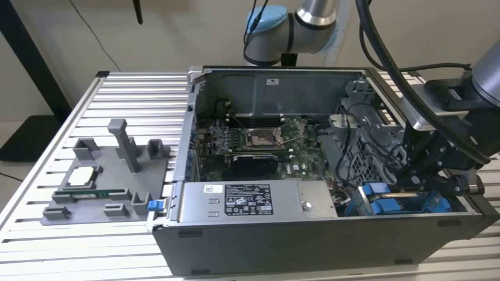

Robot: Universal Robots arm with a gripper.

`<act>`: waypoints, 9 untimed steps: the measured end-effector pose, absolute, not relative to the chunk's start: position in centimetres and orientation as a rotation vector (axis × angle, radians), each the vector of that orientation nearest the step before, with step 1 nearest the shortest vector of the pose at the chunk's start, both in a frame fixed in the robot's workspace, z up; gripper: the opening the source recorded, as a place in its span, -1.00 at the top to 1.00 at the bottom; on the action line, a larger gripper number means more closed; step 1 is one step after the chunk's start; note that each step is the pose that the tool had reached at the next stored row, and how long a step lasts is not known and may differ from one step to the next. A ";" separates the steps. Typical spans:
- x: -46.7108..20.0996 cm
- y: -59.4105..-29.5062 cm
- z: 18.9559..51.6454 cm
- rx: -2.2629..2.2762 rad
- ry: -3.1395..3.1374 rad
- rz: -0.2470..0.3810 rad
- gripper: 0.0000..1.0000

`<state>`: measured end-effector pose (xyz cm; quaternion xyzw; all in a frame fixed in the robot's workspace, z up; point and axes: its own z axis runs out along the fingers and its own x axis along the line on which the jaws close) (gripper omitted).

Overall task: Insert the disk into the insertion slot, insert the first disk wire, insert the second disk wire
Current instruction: 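Insert the second disk wire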

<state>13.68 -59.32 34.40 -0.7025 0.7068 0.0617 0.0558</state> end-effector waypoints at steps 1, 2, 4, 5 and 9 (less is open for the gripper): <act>13.7 -59.3 34.4 -2.133 2.146 0.184 1.00; 13.8 -59.3 34.3 -2.133 2.146 0.182 1.00; 13.8 -59.3 34.3 -2.133 2.145 0.180 1.00; 13.8 -59.3 34.3 -2.133 2.144 0.180 1.00; 13.9 -59.3 34.3 -2.133 2.143 0.179 1.00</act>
